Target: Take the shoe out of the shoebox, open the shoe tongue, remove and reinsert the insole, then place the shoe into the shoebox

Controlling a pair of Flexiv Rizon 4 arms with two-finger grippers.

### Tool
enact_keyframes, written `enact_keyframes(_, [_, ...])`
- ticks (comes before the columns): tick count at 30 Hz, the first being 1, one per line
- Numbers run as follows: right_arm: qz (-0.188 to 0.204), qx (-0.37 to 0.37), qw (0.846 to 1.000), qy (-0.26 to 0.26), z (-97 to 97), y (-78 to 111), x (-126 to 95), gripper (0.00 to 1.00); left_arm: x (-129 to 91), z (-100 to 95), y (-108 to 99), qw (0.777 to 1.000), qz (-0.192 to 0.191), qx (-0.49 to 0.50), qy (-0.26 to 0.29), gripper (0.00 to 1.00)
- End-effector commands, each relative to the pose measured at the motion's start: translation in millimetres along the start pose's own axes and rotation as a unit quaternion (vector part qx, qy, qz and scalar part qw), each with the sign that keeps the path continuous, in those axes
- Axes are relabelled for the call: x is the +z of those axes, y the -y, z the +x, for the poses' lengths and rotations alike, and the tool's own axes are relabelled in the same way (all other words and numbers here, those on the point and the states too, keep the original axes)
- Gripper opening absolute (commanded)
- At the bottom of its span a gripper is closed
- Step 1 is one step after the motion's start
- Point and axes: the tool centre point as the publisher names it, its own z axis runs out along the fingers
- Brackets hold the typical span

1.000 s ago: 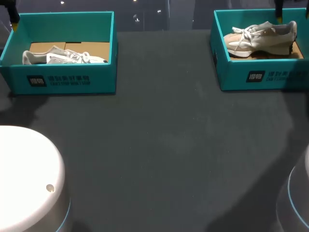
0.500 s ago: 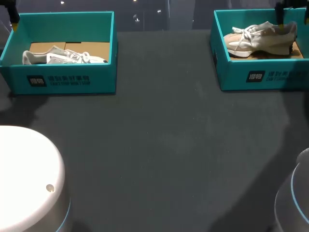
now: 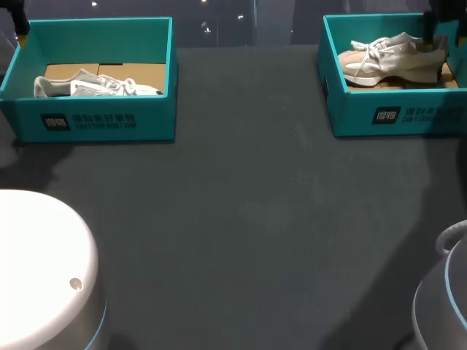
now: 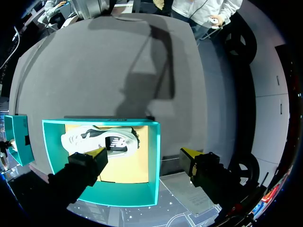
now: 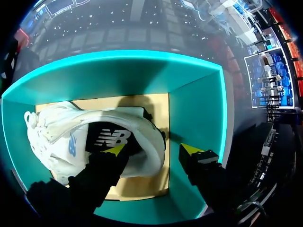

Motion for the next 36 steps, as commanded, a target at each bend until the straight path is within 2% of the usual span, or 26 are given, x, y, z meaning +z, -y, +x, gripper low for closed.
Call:
enact_keyframes(1, [0.012, 0.001, 1.0, -0.006, 0.1, -9.0, 10, 0.7, 0, 0.1, 1, 1.0, -0.001, 0.0, -0.001, 1.0])
enact_keyframes(11, [0.02, 0.014, 0.999, -0.027, 0.2, -9.1, 23, 0.66, 0, 0.1, 1, 1.0, -0.001, 0.0, -0.001, 1.0])
enact_keyframes(15, [0.02, 0.019, 0.999, -0.032, -2.3, -7.8, 27, 0.56, 0, 0.1, 1, 1.0, -0.001, 0.0, -0.001, 1.0])
enact_keyframes(25, [0.02, 0.019, 0.998, -0.048, 4.1, -4.7, 37, 0.56, 0, 0.1, 1, 1.0, -0.001, 0.0, -0.001, 1.0])
enact_keyframes(32, [0.022, 0.019, 0.998, -0.056, 8.7, -2.3, 46, 0.61, 0, 0.1, 1, 1.0, -0.001, 0.0, -0.001, 1.0])
enact_keyframes(35, [0.023, 0.018, 0.998, -0.059, 9.5, -1.7, 47, 0.6, 0, 0.1, 1, 1.0, -0.001, 0.0, -0.001, 1.0])
enact_keyframes(36, [0.023, 0.018, 0.998, -0.06, 9.9, -1.6, 48, 0.54, 0, 0.1, 1, 1.0, -0.001, 0.0, -0.001, 1.0])
